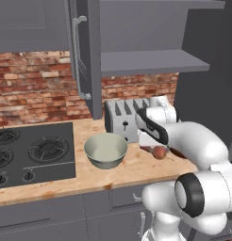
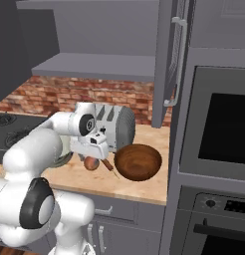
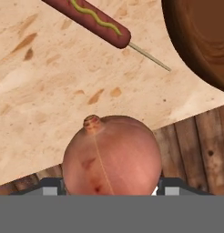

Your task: Pick both bowls and place them on the counter. Then place the hot dog in one bowl and place the onion in the other bowl.

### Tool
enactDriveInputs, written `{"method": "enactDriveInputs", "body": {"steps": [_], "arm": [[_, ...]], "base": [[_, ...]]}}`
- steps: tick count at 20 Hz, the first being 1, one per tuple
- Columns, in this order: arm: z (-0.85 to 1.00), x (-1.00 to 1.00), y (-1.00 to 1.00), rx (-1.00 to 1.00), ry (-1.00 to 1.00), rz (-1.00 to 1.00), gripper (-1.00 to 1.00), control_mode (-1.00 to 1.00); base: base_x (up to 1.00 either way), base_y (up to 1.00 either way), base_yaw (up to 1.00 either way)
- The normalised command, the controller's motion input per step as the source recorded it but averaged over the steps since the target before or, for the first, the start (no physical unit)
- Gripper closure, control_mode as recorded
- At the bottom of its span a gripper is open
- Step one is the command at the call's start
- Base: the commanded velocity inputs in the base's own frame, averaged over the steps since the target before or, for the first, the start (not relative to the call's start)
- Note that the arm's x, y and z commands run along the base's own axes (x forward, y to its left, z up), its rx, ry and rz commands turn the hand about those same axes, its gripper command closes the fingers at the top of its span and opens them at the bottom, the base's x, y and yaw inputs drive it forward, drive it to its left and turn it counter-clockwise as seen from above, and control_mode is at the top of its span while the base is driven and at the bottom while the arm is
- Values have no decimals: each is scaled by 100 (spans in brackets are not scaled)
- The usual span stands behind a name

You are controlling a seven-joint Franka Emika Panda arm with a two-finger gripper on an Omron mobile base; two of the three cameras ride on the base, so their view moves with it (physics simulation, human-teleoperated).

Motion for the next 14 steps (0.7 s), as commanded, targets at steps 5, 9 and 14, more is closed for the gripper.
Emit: {"method": "enactDriveInputs", "body": {"steps": [5, 9, 14], "arm": [[26, -30, 22, 6, -11, 0, 100, -100], [26, -26, 20, 10, -15, 0, 100, -100], [32, -10, 24, 5, -16, 0, 100, -100]], "base": [[0, 0, 0], [0, 0, 0], [0, 0, 0]]}}
